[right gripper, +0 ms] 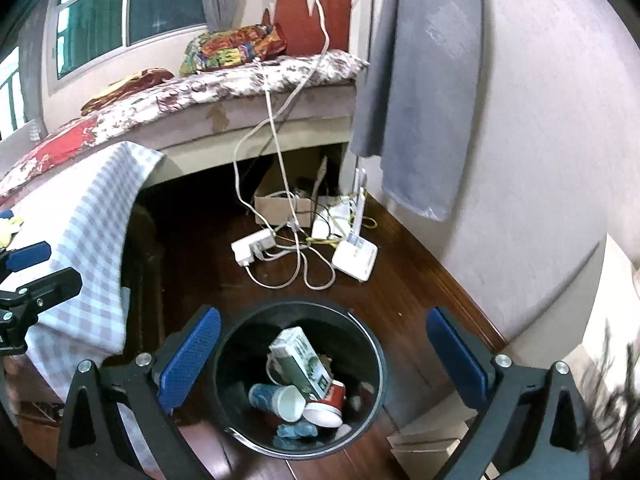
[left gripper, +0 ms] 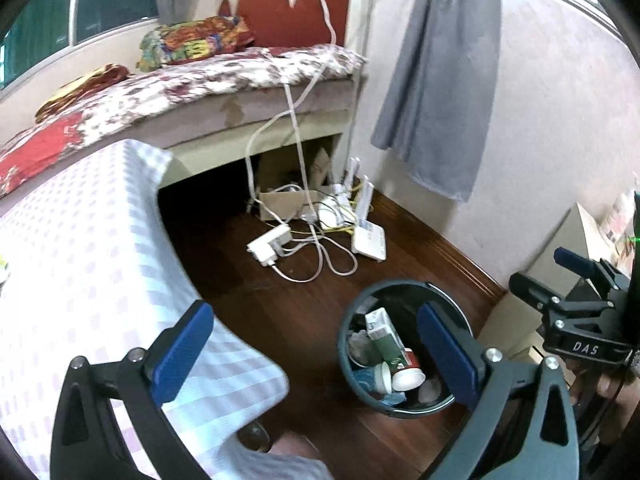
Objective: Collect trash
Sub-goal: 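Move both open tools back toward the cloths on the table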
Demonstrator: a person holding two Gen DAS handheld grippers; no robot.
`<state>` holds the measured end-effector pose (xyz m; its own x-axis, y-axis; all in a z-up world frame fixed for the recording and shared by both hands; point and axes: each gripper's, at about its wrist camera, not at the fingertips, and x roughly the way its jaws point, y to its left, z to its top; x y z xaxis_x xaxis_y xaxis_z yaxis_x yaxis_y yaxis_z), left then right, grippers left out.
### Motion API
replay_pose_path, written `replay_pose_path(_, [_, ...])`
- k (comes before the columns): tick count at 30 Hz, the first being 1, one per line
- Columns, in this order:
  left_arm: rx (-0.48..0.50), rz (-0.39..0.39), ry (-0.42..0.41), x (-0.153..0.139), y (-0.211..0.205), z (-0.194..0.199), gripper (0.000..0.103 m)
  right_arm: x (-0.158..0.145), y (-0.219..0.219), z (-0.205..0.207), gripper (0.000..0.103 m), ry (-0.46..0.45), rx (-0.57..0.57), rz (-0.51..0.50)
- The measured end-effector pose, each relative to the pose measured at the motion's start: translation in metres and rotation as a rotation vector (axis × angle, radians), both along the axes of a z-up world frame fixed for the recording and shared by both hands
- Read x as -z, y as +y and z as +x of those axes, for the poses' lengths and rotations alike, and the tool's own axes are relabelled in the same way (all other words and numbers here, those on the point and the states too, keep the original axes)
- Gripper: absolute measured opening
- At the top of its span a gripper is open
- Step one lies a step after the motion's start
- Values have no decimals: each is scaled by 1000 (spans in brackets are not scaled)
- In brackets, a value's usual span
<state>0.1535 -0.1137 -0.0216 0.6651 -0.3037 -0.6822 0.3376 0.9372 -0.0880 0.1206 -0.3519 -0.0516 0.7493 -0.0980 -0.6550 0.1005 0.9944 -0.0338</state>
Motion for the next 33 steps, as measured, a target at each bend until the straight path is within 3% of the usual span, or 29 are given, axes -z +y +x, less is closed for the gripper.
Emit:
replay_pose_path(16, [-169,-26,-98,-34,104,-19,102,-32,116,15,103,-56,-211,-6])
replay_pose_path(33, [-540,-18,-120,-31,293,-55,102,-47,322,47,103,-76,-574,2])
